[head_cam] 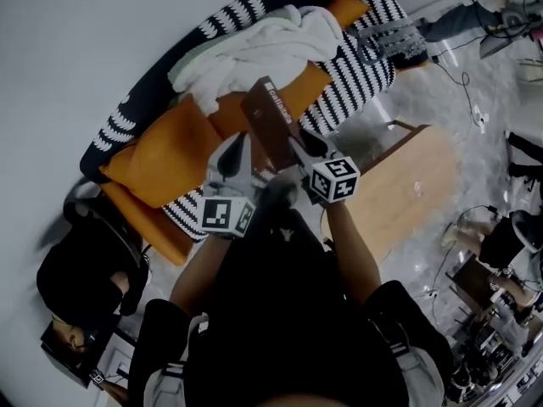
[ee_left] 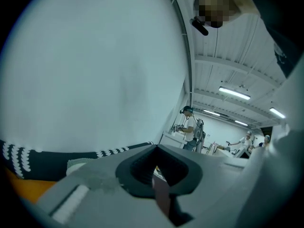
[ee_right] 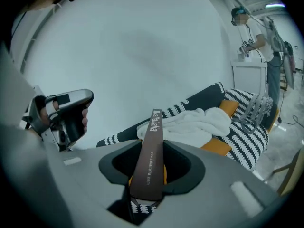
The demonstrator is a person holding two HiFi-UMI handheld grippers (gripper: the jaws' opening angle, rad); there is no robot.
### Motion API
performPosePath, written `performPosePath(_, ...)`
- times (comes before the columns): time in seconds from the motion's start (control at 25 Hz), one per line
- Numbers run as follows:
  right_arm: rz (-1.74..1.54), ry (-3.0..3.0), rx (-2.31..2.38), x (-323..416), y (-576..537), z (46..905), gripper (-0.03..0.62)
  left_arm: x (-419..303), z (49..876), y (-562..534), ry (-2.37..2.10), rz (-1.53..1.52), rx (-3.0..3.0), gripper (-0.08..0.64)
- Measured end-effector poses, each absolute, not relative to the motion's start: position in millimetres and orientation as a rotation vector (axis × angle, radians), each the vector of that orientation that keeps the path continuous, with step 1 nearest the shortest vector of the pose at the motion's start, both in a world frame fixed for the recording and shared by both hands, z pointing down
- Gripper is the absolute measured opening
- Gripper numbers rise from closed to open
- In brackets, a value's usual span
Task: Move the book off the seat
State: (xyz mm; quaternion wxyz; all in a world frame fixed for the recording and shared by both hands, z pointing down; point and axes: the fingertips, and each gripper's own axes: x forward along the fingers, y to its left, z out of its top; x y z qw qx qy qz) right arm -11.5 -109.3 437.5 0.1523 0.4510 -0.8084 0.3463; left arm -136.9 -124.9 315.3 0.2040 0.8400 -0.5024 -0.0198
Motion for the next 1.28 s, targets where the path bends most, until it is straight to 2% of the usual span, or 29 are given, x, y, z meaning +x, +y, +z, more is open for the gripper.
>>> performPosePath(0.72, 0.843, -2.459, 1.548, 72, -34, 300, 0.151, -47, 210, -51, -1.308, -0.127, 2.515, 0.006)
performPosePath(1.28, 0.713, -2.541, 1.645, 92, 2, 232, 0.152, -21, 168, -37, -1.253, -0.214, 2.617, 0.006)
